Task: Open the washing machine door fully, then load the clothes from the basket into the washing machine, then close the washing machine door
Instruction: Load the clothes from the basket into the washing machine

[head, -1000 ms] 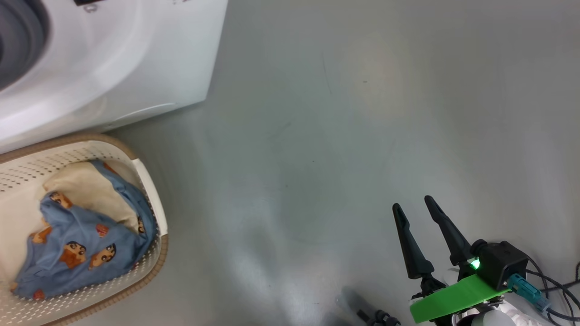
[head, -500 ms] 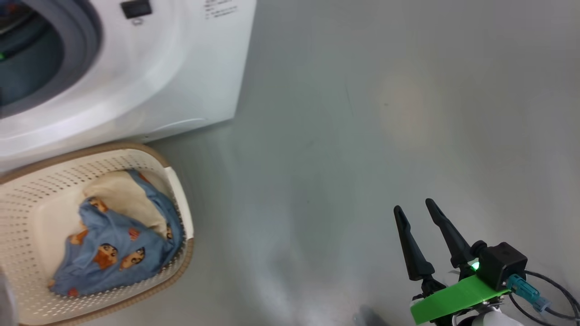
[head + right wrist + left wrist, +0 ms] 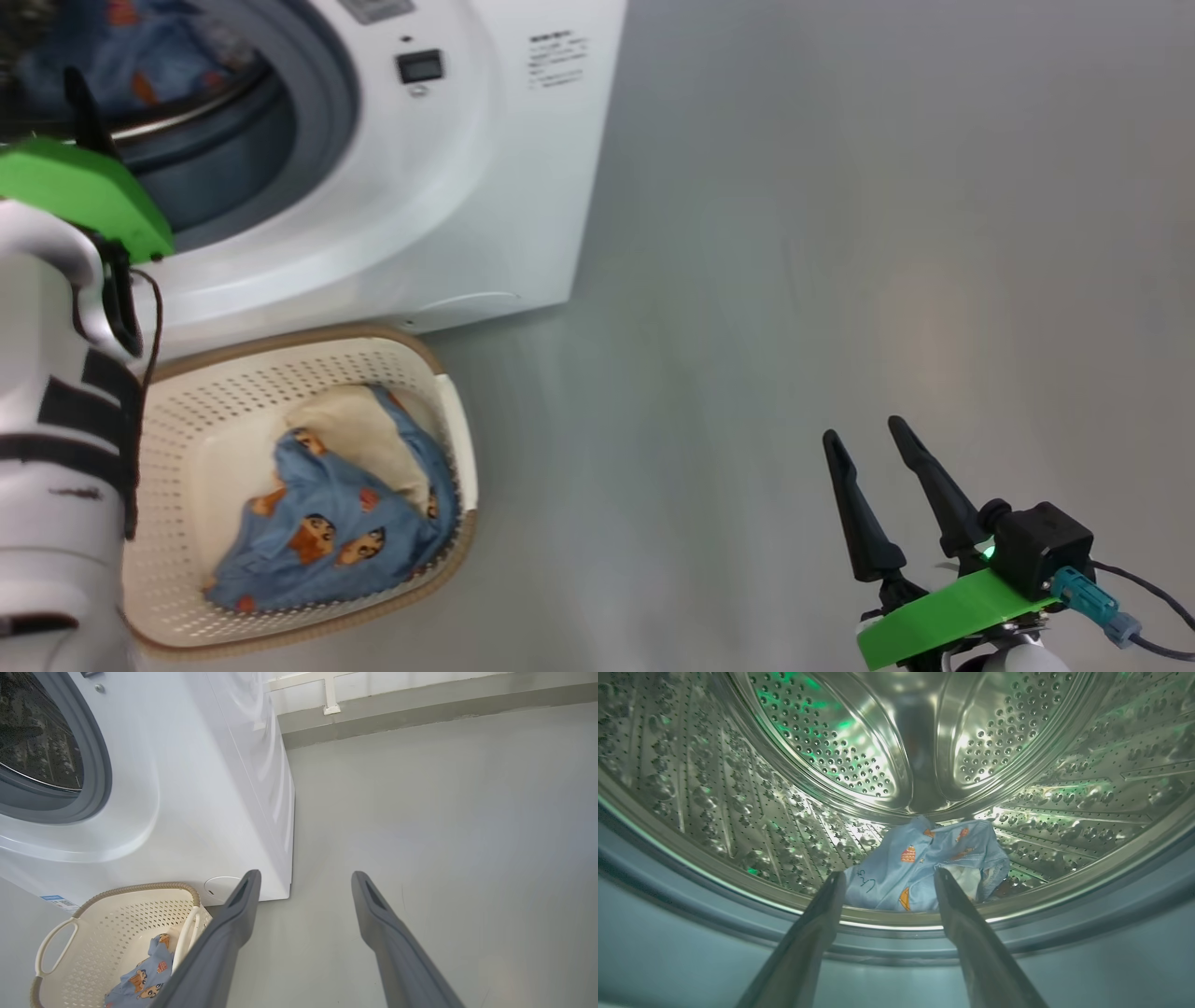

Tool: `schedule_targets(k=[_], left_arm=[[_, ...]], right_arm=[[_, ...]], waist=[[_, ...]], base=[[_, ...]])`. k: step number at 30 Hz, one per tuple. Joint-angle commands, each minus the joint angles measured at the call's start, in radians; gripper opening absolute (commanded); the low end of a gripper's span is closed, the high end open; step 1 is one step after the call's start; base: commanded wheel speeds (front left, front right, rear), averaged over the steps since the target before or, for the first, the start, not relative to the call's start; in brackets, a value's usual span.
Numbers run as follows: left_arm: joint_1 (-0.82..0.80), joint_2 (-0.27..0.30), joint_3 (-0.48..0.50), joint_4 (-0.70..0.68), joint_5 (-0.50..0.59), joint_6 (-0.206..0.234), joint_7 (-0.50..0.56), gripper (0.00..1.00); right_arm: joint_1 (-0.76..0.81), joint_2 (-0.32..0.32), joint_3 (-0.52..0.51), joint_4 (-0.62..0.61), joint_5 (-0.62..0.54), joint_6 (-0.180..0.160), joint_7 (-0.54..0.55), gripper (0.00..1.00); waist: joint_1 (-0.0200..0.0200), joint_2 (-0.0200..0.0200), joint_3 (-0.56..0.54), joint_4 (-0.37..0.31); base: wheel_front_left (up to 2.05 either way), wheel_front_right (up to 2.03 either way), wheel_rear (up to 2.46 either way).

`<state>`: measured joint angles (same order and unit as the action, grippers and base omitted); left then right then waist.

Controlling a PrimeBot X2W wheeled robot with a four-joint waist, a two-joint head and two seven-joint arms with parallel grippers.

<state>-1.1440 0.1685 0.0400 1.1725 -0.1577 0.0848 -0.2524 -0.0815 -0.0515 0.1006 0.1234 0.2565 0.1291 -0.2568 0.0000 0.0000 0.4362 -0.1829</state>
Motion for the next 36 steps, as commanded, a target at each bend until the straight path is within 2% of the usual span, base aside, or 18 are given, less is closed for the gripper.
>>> schedule_targets(k=[1, 10, 19, 28, 36], left_arm=[[0.039, 0.042, 0.008, -0.049, -0.014, -0.013, -0.009, 1.0], [0.202, -0.006, 0.002, -0.183, -0.034, -0.094, -0.009, 1.0], [0.343, -0.048, -0.005, -0.313, -0.049, -0.144, -0.009, 1.0], [0.584, -0.08, 0.007, -0.46, -0.086, -0.178, -0.009, 1.0], [0.825, -0.091, 0.022, -0.588, -0.08, -0.177, -0.009, 1.0]], right_arm=[[0.021, -0.009, 0.014, -0.016, -0.007, 0.002, -0.005, 1.0], [0.037, -0.008, -0.002, -0.016, -0.01, 0.002, -0.005, 1.0], [0.046, -0.011, -0.016, -0.017, -0.017, 0.002, -0.005, 1.0], [0.067, -0.018, -0.021, -0.016, -0.026, 0.002, -0.005, 1.0], [0.111, -0.017, -0.037, -0.011, -0.03, 0.002, -0.005, 1.0]], waist=[[0.0, 0.0, -0.054, 0.057], [0.0, 0.0, -0.111, 0.117], [0.0, 0.0, -0.149, 0.158], [0.0, 0.0, -0.239, 0.163], [0.0, 0.0, -0.333, 0.167]], base=[[0.0, 0.0, 0.0], [0.0, 0.0, 0.0], [0.0, 0.0, 0.0], [0.0, 0.0, 0.0], [0.0, 0.0, 0.0]])
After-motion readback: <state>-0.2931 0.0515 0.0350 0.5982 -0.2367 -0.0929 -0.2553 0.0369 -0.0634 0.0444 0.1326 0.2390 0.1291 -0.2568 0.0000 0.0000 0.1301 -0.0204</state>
